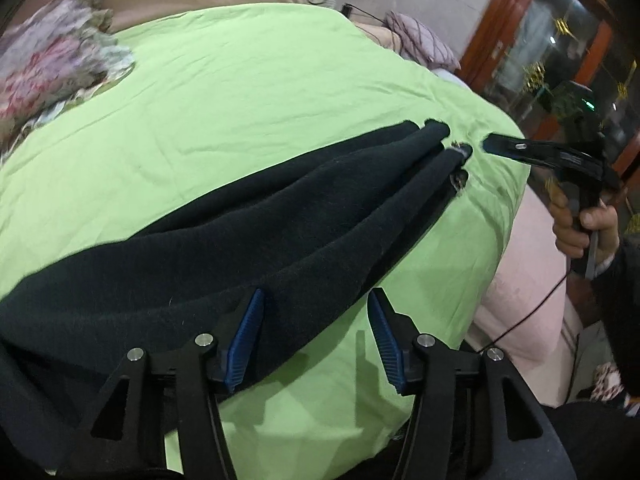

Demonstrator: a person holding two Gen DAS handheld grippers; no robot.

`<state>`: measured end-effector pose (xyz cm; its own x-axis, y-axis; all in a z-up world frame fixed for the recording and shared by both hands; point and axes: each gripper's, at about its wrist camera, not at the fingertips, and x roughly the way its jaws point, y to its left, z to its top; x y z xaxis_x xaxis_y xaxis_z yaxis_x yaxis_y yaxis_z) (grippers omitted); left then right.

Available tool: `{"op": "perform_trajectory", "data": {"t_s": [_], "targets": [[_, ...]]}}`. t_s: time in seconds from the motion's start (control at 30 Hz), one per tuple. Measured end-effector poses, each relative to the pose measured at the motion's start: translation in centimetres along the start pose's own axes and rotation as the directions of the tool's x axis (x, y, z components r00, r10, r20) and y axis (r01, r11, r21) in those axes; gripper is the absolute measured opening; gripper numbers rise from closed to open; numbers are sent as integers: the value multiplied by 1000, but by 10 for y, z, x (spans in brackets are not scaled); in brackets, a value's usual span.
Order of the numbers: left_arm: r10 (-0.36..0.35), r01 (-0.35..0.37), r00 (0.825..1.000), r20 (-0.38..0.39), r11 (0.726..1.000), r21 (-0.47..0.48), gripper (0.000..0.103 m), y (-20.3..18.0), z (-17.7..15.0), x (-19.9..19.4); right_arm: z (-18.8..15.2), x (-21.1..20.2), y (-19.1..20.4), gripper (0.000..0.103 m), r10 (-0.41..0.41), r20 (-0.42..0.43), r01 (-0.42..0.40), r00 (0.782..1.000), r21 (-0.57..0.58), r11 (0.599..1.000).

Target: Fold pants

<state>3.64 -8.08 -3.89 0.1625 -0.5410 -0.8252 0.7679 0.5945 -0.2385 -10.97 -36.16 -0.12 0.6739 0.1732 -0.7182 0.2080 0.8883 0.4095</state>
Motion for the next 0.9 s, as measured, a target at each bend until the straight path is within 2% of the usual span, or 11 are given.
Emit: {"op": "perform_trajectory", "data": {"t_s": [0.07,0.17,0.37,0.53,0.67,0.9], "targets": [[-9,9,1000,13,999,-35,56,4,-3,-5,2,-15,10,60,22,62,-21,998,-16,1000],[-9,12,999,33,996,-84,57,12,-6,-15,4,-20,29,60,65,80,-62,995,-36,997],[39,-24,995,90,987,-160,61,32,-15,-44,2,-4,64,60,141,53,-137,989,-70,988],[106,-72,985,132,967,-242,64,59,-25,-73,-4,18,97,60,199,16,-197,980,-101,975],[173,-117,975,140,934,-337,64,89,-32,-90,-8,38,122,60,245,-26,-247,969,-119,962],[297,-199,948,117,837,-510,70,145,-48,-120,-13,62,159,60,289,-86,-300,953,-159,941]]}}
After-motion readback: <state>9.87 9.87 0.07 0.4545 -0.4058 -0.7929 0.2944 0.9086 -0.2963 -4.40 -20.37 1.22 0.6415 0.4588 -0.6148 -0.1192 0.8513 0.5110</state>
